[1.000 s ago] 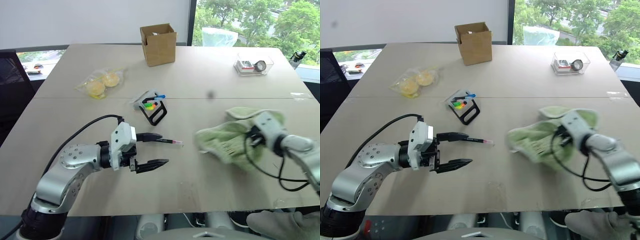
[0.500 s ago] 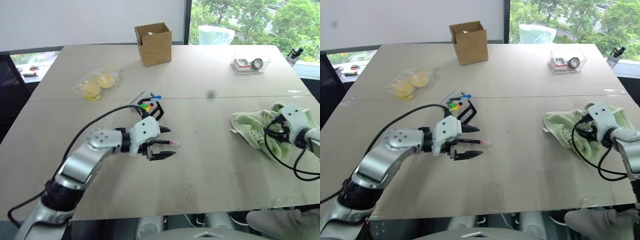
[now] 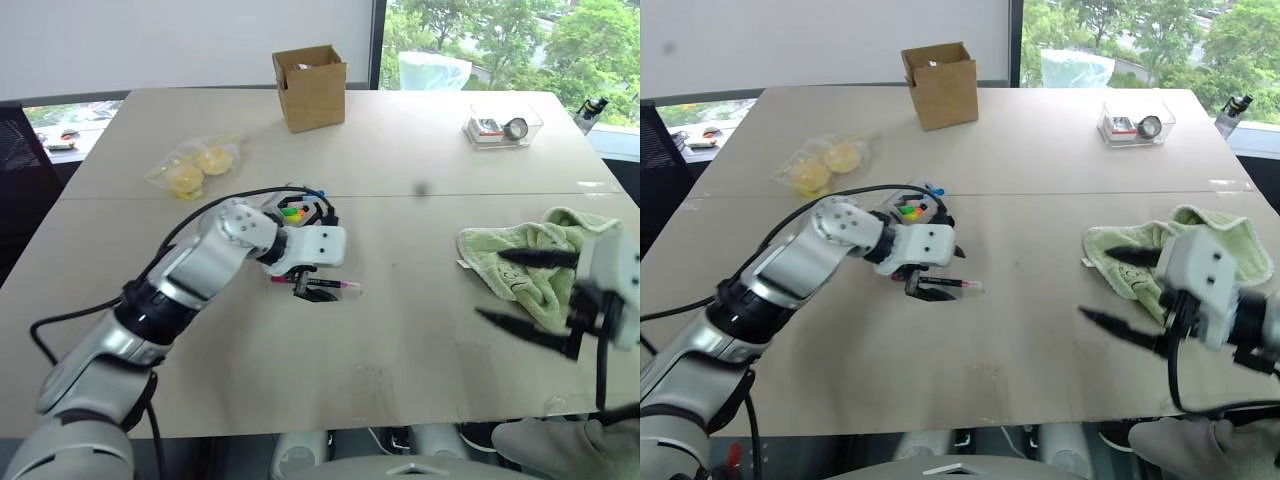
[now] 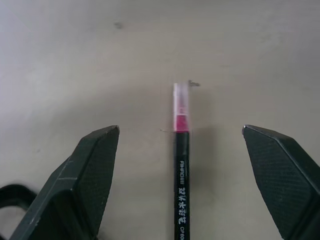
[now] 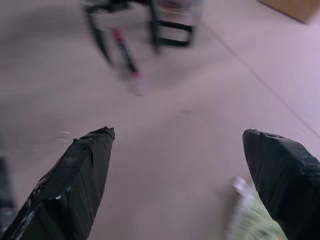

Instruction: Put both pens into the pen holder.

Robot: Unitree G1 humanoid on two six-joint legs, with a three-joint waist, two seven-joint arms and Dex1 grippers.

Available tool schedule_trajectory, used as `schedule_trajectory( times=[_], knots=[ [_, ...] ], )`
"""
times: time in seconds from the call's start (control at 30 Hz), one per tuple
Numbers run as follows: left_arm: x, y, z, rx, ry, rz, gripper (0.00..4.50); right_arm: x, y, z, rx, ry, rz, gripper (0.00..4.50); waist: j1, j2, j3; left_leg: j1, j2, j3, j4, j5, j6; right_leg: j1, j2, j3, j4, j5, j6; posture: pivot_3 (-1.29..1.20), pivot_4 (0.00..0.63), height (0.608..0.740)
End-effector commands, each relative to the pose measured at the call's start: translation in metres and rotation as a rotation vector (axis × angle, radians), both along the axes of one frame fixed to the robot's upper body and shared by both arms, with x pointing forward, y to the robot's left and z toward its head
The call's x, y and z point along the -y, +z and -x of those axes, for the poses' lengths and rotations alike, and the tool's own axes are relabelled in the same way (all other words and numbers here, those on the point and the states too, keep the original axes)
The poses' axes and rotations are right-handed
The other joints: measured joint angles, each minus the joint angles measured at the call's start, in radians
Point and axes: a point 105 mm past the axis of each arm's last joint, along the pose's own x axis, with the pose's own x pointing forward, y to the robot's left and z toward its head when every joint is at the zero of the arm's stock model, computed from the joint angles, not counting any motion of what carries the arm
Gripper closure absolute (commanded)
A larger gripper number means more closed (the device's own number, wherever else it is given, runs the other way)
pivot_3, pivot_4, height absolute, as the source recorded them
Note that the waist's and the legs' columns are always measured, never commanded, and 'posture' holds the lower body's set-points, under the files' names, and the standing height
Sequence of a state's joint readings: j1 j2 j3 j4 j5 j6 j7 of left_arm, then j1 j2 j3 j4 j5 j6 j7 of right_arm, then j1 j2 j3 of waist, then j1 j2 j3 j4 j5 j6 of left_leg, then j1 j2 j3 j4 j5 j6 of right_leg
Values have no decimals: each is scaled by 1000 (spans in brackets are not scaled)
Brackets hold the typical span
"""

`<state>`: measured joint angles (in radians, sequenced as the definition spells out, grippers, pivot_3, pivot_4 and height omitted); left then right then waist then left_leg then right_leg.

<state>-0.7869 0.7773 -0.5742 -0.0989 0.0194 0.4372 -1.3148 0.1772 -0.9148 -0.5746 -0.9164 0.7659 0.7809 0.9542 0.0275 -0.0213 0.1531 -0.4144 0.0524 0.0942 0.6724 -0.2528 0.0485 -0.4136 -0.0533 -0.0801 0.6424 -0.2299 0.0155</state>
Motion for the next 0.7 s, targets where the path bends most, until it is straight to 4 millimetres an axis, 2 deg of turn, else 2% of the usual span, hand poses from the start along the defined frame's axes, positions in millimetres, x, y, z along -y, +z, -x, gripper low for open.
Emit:
schedule_trajectory(
  times=[0.03,0.2,0.23,0.27,0.3,0.37,0.53,0.7],
  knots=[
    [1,0,-7,37,-49,-127,441,-13,4,11,45,64,-17,117,1,-1,0,0,0,0,1,0,0,0,0,2,0,0,0,0,150,740],
    [1,-11,-14,56,-73,-233,441,-22,-5,13,32,66,-20,117,-4,-1,0,0,0,0,1,0,0,0,3,7,0,0,0,0,150,740],
    [3,-16,-13,52,-87,-256,835,-23,-8,12,28,63,-19,0,-4,-1,0,0,0,0,1,0,0,0,3,7,0,1,1,0,150,740],
    [2,-21,-11,47,-96,-273,960,-24,-10,11,27,57,-19,0,-4,-1,-1,0,0,0,1,0,0,0,3,7,1,1,1,0,150,740],
    [1,-24,-9,39,-101,-286,1266,-24,-12,10,28,51,-19,0,-2,0,-1,0,0,0,1,0,0,0,3,7,1,1,1,0,150,740],
    [2,-29,-2,5,-108,-272,2085,-25,-13,8,33,40,-26,0,0,1,-3,0,0,0,1,0,0,0,3,8,1,0,1,0,150,740],
    [-4,-34,6,-24,-77,-239,4468,-25,-13,-1,55,12,-30,0,10,3,-5,2,-1,-1,3,0,1,2,4,11,1,-1,-2,0,150,740],
    [5,-16,10,-75,37,-100,4468,-26,-5,-10,94,-17,-86,0,9,2,-5,1,-1,-2,5,0,1,2,6,13,2,-1,-2,0,150,740]
  ],
)
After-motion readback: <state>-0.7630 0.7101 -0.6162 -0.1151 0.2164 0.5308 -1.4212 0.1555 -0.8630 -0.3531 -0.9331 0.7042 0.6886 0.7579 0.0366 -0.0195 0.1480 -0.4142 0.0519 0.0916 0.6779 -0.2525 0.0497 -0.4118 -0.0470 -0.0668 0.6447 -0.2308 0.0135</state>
